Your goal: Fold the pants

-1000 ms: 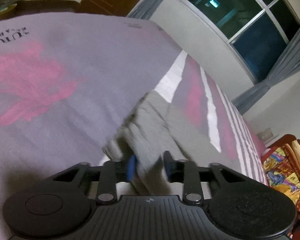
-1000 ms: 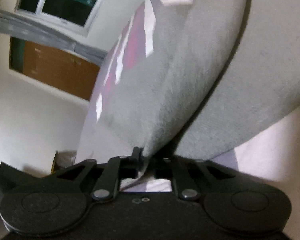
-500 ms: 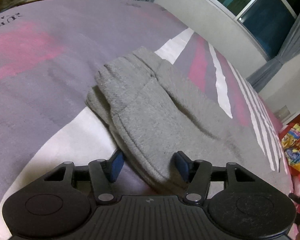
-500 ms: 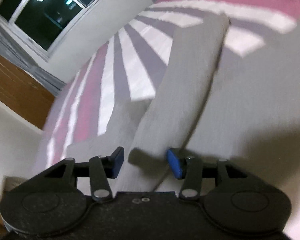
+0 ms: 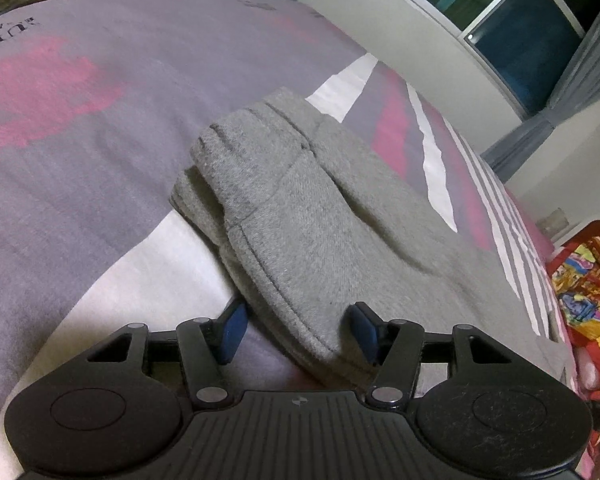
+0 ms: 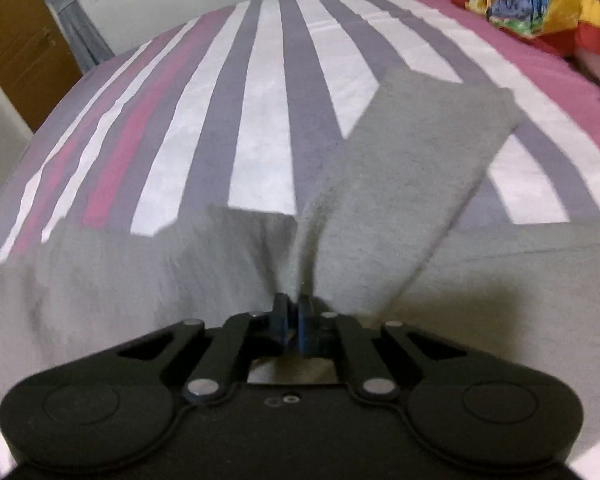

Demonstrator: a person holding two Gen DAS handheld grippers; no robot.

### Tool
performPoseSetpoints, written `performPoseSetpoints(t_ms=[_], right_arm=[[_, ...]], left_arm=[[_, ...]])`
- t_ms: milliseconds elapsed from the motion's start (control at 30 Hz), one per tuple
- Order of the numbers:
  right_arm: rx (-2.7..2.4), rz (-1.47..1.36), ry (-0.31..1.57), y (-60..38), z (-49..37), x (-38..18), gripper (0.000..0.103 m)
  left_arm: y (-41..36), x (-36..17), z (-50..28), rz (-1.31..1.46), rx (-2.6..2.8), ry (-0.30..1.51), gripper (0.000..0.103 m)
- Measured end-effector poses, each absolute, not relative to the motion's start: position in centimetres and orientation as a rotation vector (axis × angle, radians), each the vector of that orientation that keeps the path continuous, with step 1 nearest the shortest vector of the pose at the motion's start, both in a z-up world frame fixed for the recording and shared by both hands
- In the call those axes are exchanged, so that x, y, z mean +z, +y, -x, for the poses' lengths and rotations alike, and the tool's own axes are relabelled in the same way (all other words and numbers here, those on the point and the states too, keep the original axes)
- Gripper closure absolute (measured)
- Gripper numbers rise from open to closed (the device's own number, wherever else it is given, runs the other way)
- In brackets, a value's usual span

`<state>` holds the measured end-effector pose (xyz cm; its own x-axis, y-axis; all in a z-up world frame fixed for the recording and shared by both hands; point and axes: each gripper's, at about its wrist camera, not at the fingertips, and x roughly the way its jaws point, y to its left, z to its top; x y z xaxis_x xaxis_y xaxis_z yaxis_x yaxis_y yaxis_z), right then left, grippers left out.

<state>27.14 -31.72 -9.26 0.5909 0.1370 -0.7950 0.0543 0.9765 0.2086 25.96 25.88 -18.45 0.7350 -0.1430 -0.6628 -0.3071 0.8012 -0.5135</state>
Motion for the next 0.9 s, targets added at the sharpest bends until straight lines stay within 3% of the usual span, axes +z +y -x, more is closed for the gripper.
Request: performPoseSetpoints(t_ms=[200, 267, 333, 367, 567, 633, 667, 900], right_arm=[[0.038, -0.291, 0.946, -35.3, -20.4, -10.5, 0.099], [0.060, -0.339, 0.893, -36.2, -19.5, -10.0, 0.089], [0.048, -0.345, 0.822, -36.5, -19.4, -8.6, 0.069], [0.046, -0.324, 0.800, -36.3, -19.8, -7.8, 0.065], [-0.012, -0.027, 0.904, -33.3, -25.7, -7.8, 0.063], [-0.031, 0.020, 0.939, -33.7, -26.2, -8.7, 0.075], [-0.011, 0.018, 0.944, -34.1, -25.9, -8.7, 0.099], [-0.033, -0.152, 0.847, -38.6, -18.4, -7.5, 0.100]], left_arm=[[25.8, -18.6, -25.9, 0.647, 0.092, 0.748, 0.045], [25.8, -18.6, -25.8, 0.646, 0.090, 0.748, 0.045], [25.8, -18.6, -25.8, 0.648, 0.088, 0.748, 0.045], [25.8, -18.6, -25.8, 0.649, 0.087, 0.749, 0.045], [25.8, -18.7, -25.8, 0.657, 0.087, 0.749, 0.045], [25.9, -18.7, -25.8, 0.660, 0.084, 0.751, 0.045], [25.9, -18.7, -25.8, 0.660, 0.083, 0.751, 0.045], [25.6, -18.7, -25.6, 0.644, 0.085, 0.744, 0.045]])
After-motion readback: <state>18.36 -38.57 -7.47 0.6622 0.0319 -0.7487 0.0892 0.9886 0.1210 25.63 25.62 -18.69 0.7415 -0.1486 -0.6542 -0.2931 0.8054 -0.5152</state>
